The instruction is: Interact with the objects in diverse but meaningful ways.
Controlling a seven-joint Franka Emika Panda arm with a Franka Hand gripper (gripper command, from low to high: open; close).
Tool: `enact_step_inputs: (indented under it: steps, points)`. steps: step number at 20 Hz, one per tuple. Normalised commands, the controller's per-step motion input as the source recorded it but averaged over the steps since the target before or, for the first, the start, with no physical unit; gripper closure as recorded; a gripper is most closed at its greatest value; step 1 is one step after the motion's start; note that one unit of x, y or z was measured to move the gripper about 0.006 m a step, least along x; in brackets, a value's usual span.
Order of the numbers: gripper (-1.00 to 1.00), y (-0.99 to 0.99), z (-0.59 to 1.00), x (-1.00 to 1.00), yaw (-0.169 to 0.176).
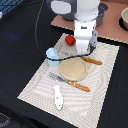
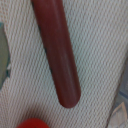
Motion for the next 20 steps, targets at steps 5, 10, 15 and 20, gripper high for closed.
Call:
enact_step_inputs:
  steps: [5, 10, 15, 20]
  points:
    - [1.0, 0.16, -0.18, 0.11, 0.08]
    - [1.0, 0.12, -0.12, 0.15, 0.075]
    - [1.0, 0.09, -0.04, 0.2, 0.076]
    - [1.0, 0.04, -0.01, 0.19, 0.072]
